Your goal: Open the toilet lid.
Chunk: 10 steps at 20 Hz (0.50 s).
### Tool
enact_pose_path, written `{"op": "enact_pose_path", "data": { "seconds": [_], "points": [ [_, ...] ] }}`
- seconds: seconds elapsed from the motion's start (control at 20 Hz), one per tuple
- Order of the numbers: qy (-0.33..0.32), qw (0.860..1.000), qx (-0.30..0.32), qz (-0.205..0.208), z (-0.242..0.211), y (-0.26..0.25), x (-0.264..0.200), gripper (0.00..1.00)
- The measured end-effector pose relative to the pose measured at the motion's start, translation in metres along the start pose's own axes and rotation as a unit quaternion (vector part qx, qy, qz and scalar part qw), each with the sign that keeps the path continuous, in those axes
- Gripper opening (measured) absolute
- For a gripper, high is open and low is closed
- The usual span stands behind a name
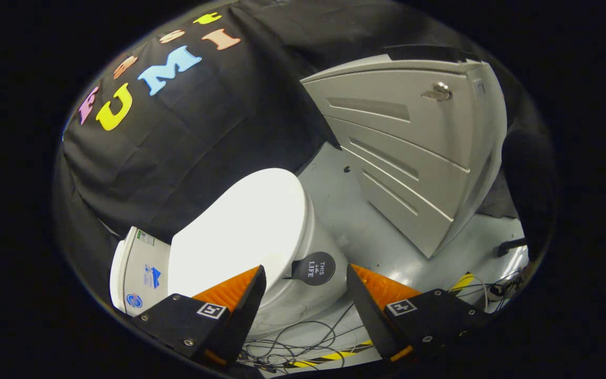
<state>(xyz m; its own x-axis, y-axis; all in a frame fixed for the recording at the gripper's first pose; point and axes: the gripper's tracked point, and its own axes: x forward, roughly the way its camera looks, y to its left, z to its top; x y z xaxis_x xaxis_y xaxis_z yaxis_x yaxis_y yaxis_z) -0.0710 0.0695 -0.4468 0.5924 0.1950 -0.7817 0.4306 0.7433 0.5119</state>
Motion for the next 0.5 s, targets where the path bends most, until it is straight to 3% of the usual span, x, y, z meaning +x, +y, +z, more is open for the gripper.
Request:
{"op": "enact_pose_path", "data": {
  "seconds": [0.5],
  "points": [
    [0.013, 0.997, 0.072, 0.008, -0.009, -0.018, 0.020, 0.85]
  ]
}}
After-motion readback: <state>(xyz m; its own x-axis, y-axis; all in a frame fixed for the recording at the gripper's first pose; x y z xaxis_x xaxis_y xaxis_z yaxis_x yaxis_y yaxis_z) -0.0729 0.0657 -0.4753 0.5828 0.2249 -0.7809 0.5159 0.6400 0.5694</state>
